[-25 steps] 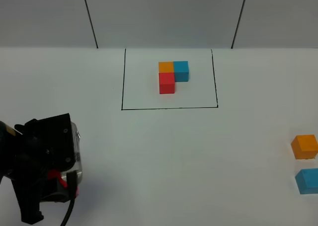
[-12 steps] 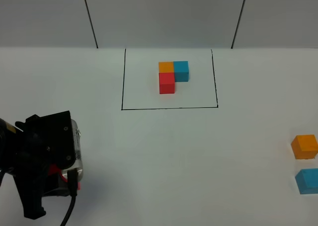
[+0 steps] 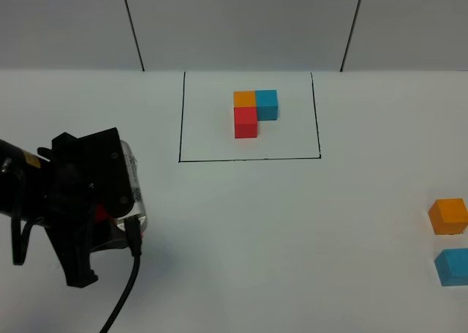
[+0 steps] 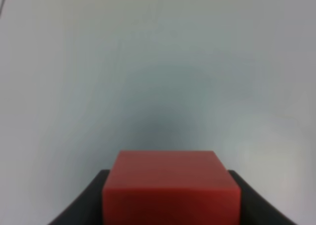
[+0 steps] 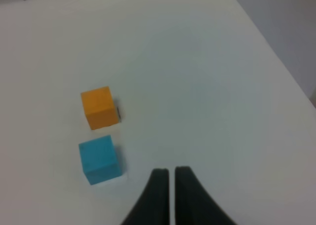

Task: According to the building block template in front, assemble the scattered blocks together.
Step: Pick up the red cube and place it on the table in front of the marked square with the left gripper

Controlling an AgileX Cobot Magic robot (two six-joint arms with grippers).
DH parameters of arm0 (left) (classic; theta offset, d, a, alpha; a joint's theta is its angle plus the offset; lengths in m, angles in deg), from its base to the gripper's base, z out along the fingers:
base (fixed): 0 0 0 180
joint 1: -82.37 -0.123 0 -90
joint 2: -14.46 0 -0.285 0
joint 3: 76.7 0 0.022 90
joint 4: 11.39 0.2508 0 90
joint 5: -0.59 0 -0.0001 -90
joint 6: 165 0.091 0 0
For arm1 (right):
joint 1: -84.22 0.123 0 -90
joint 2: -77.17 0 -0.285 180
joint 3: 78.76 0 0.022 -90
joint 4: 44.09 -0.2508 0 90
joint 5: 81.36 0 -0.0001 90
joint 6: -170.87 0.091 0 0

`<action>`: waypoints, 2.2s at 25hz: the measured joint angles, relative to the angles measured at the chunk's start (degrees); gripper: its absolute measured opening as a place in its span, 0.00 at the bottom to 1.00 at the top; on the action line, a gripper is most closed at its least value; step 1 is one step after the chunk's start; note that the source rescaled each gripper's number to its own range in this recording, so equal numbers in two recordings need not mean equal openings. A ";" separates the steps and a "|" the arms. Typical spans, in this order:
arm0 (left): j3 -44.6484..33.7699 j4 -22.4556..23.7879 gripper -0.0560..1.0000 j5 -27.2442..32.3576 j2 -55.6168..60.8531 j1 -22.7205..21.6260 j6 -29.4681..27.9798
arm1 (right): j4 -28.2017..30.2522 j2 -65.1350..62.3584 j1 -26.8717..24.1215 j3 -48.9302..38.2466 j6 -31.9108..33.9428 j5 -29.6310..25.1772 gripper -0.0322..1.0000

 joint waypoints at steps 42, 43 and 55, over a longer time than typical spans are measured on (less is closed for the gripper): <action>24.83 1.54 0.60 -3.18 -38.14 9.17 0.19 | 0.00 0.00 0.00 0.00 0.00 0.00 0.03; 24.83 1.54 0.60 -3.18 -38.36 9.23 0.19 | 0.00 0.00 0.00 0.00 0.00 0.00 0.03; 24.84 2.84 0.60 -2.42 -41.53 9.32 0.19 | 0.00 0.00 0.00 0.00 0.00 0.00 0.03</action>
